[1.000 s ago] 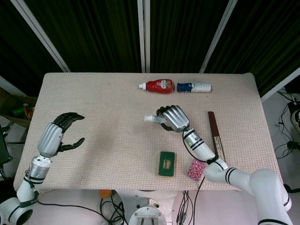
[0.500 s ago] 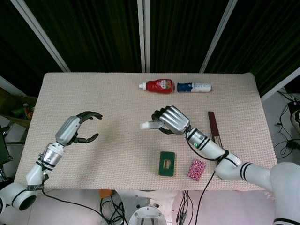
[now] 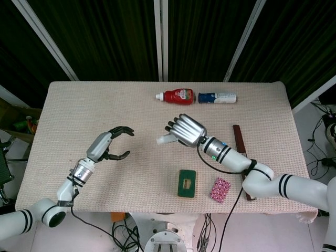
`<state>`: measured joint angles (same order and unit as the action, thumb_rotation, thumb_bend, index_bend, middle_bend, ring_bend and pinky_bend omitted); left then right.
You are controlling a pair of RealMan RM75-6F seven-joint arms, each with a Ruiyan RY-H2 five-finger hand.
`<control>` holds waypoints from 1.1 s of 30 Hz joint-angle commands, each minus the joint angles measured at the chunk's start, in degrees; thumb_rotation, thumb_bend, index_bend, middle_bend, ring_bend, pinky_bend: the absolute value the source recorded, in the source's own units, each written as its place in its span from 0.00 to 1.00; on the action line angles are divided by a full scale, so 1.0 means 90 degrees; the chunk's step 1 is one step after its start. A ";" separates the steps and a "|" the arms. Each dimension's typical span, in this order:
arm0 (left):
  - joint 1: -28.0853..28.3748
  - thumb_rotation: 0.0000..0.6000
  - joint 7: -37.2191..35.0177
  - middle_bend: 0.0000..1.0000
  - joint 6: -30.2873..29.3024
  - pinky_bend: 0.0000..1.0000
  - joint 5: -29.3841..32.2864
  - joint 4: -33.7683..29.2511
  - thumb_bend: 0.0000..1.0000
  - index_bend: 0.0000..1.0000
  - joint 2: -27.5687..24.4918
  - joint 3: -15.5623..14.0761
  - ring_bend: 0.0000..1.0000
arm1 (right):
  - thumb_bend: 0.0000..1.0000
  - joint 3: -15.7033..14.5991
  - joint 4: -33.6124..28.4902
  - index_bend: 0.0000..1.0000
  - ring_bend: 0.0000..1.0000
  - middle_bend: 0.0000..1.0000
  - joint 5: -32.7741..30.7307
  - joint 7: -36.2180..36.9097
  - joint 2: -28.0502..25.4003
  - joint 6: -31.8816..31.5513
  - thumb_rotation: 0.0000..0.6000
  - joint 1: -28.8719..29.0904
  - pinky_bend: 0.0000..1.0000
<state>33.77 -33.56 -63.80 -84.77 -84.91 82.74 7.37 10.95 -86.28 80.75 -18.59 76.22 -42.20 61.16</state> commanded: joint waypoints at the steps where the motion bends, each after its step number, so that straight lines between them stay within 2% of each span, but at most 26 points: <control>1: 0.0026 1.00 0.0160 0.21 -0.0056 0.21 0.0156 0.0194 0.31 0.33 0.0286 0.0094 0.16 | 0.90 0.0060 0.0038 0.92 0.56 0.74 -0.0126 -0.0085 0.0057 0.0023 1.00 0.0061 0.63; 9: 0.0001 1.00 0.0372 0.21 -0.0310 0.21 0.0334 0.0439 0.31 0.36 0.0829 0.0261 0.16 | 0.90 0.0092 0.0340 0.92 0.56 0.73 -0.0316 -0.0159 0.0257 0.0160 1.00 0.0237 0.62; 14: -0.0041 1.00 0.0637 0.20 -0.0320 0.21 0.0499 0.0512 0.31 0.35 0.1001 0.0281 0.15 | 0.90 0.0103 0.0481 0.92 0.56 0.73 -0.0351 -0.0173 0.0372 0.0142 1.00 0.0311 0.62; 16: -0.0047 0.96 0.0712 0.19 -0.0270 0.21 0.0566 0.0496 0.31 0.33 0.1000 0.0284 0.13 | 0.90 0.0095 0.0497 0.92 0.56 0.73 -0.0330 -0.0201 0.0418 0.0077 1.00 0.0313 0.62; 19: -0.0058 0.85 0.0825 0.16 -0.0220 0.20 0.0670 0.0444 0.31 0.29 0.0982 0.0318 0.12 | 0.90 0.0067 0.0514 0.92 0.56 0.73 -0.0293 -0.0323 0.0535 -0.0095 1.00 0.0286 0.61; 21: -0.0057 0.82 0.0914 0.15 -0.0207 0.19 0.0713 0.0423 0.31 0.29 0.0974 0.0346 0.11 | 0.90 0.0064 0.0532 0.92 0.56 0.73 -0.0335 -0.0411 0.0649 -0.0217 1.00 0.0252 0.61; 25: -0.0097 0.75 0.1158 0.13 -0.0351 0.14 0.0794 0.0410 0.31 0.29 0.1056 0.0433 0.09 | 0.90 0.0112 0.0604 0.92 0.56 0.72 -0.0483 -0.0624 0.0900 -0.0500 1.00 0.0177 0.60; 29: -0.0141 0.59 0.1337 0.11 -0.0556 0.11 0.0786 0.0460 0.31 0.33 0.1185 0.0495 0.07 | 0.90 0.0158 0.0666 0.91 0.56 0.72 -0.0642 -0.0781 0.1096 -0.0655 1.00 0.0143 0.59; 33: -0.0139 0.55 0.1555 0.10 -0.0800 0.10 0.0632 0.0621 0.31 0.35 0.1340 0.0528 0.07 | 0.90 0.0228 0.0728 0.91 0.56 0.72 -0.0835 -0.0954 0.1275 -0.0757 1.00 0.0143 0.59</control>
<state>32.54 -20.37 -69.86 -78.35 -80.15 94.03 11.89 12.72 -79.91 73.80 -26.70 87.20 -48.70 62.47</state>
